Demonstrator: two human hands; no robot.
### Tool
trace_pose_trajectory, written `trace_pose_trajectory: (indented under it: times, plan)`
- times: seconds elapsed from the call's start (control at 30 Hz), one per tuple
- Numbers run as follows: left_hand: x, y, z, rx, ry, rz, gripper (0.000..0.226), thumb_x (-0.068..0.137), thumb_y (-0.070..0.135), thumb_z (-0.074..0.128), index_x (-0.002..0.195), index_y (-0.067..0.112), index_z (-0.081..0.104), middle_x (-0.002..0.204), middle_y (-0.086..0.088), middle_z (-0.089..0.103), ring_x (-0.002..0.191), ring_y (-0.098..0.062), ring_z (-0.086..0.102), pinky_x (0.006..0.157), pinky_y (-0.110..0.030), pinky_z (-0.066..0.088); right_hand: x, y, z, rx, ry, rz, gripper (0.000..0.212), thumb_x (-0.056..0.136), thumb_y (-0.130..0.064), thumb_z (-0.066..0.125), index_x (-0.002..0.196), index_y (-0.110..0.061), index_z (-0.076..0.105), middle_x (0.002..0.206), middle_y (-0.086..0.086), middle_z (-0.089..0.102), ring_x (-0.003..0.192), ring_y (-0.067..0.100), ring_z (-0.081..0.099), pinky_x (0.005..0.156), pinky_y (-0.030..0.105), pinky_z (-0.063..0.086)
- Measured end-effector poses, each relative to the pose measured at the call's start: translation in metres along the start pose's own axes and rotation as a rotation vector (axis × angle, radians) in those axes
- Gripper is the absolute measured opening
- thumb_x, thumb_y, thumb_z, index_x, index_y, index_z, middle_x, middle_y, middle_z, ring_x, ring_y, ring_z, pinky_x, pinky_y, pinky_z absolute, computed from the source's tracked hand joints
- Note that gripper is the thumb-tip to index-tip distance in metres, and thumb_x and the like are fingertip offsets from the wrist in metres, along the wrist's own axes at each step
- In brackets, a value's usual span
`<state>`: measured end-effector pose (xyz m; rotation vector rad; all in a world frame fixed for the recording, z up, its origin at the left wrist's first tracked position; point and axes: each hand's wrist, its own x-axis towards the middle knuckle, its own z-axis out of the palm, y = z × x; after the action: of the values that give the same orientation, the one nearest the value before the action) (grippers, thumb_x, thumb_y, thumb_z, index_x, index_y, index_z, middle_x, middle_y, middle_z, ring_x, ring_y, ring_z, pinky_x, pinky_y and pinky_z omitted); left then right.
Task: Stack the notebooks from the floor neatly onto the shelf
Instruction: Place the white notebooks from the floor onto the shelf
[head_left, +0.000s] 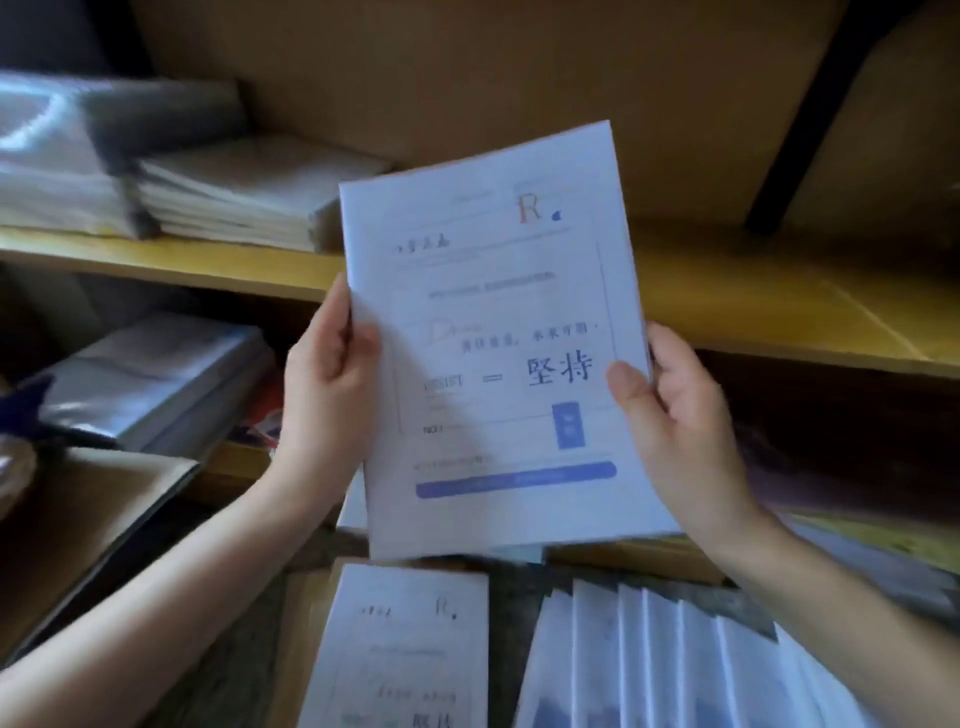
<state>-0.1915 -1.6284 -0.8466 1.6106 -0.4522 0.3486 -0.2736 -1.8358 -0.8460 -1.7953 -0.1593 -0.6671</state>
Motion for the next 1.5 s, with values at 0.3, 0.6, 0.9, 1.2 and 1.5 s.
trace_pose_trajectory:
  times: [0.3, 0.6, 0.9, 1.2, 1.5]
  plan:
    - [0.054, 0.041, 0.026, 1.099, -0.585, 0.290, 0.078, 0.082, 0.073, 0.035, 0.147, 0.032, 0.023, 0.156, 0.006, 0.018, 0.144, -0.013, 0.013, 0.114, -0.031, 0.014, 0.116, 0.008, -0.016, -0.009, 0.058, 0.358, 0.012, 0.099, -0.015, 0.045, 0.096, -0.020, 0.056, 0.093, 0.004, 0.063, 0.077, 0.017, 0.062, 0.059, 0.027, 0.049]
    - [0.051, -0.001, 0.019, 1.335, -0.551, 0.516, 0.056, 0.090, 0.044, 0.024, 0.138, 0.023, 0.045, 0.129, -0.010, 0.060, 0.113, -0.029, 0.061, 0.082, -0.038, 0.054, 0.141, 0.024, -0.002, -0.313, -0.008, 0.509, 0.024, 0.099, -0.022, 0.044, 0.103, -0.001, 0.054, 0.098, 0.016, 0.062, 0.087, 0.032, 0.064, 0.065, 0.034, 0.048]
    - [0.080, 0.007, 0.008, 1.414, -0.497, 0.491, 0.047, 0.100, 0.045, 0.019, 0.145, 0.038, 0.026, 0.144, 0.005, 0.045, 0.118, -0.016, 0.057, 0.087, -0.030, 0.049, 0.100, -0.009, 0.003, -0.914, -0.194, 0.151, 0.060, 0.093, -0.049, 0.045, 0.146, -0.028, 0.029, 0.149, -0.006, 0.033, 0.132, 0.017, 0.035, 0.098, 0.033, 0.037]
    - [0.131, -0.007, 0.004, 1.336, -0.503, 0.188, 0.040, 0.096, 0.011, 0.039, 0.129, 0.028, 0.054, 0.131, 0.000, 0.058, 0.115, -0.021, 0.057, 0.097, -0.033, 0.045, 0.098, 0.017, 0.038, -1.047, -0.475, -0.012, 0.051, 0.099, -0.050, 0.022, 0.149, -0.038, 0.015, 0.158, -0.007, 0.010, 0.145, 0.011, 0.006, 0.116, 0.037, 0.007]
    - [0.148, -0.018, 0.036, 1.582, -0.289, 0.115, 0.036, 0.091, 0.008, 0.050, 0.125, 0.020, 0.056, 0.107, -0.005, 0.063, 0.095, -0.023, 0.061, 0.065, -0.027, 0.042, 0.117, 0.021, 0.063, -1.094, -0.454, 0.052, 0.065, 0.094, -0.063, 0.013, 0.150, -0.031, 0.020, 0.159, -0.001, 0.010, 0.146, 0.018, 0.008, 0.116, 0.041, 0.011]
